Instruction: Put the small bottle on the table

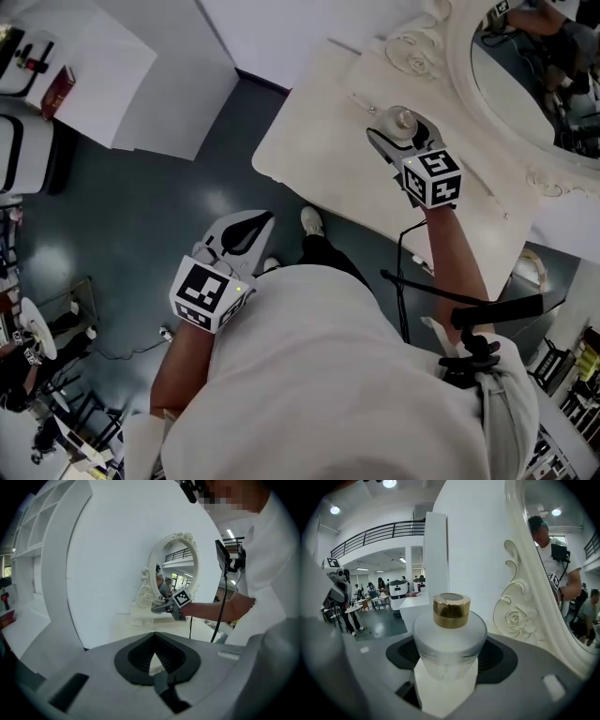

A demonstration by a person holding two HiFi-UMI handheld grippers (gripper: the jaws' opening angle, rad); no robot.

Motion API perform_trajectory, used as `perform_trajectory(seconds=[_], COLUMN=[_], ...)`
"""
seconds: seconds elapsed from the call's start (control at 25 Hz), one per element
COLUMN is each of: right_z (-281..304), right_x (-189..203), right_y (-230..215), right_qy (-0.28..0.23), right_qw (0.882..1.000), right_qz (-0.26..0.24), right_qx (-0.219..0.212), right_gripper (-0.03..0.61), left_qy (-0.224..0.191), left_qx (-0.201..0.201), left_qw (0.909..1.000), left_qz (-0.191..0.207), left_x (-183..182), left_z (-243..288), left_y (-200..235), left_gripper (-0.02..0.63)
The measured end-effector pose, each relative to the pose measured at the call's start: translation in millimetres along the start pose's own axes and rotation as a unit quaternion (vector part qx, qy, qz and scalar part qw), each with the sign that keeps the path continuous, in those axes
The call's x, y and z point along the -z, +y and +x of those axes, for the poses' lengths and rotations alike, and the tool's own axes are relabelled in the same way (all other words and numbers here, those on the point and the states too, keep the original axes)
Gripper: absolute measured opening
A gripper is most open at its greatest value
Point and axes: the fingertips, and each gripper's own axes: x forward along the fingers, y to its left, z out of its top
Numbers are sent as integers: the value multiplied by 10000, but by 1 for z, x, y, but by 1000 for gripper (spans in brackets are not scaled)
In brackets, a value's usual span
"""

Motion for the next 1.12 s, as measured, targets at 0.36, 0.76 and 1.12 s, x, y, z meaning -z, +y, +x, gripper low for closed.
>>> perform_trajectory(seconds=[0.36,0.76,1.12], right_z=[69,109,128], right_x=[-3,-7,0], right_y=[-72,-109,-122], right_qy=[117,182,209], right_qw=[9998,9997,9993], right_qz=[-84,-131,-194], right_qx=[-118,53,231], right_gripper=[337,337,337], left_qy=[152,216,245], left_qx=[-417,-638,-856], left_qw=[9984,9972,9954], left_qz=[-340,-321,-354], left_x=[-26,-45,-46], left_z=[44,57,54], left_y=[22,38,46], left_gripper=[2,2,2])
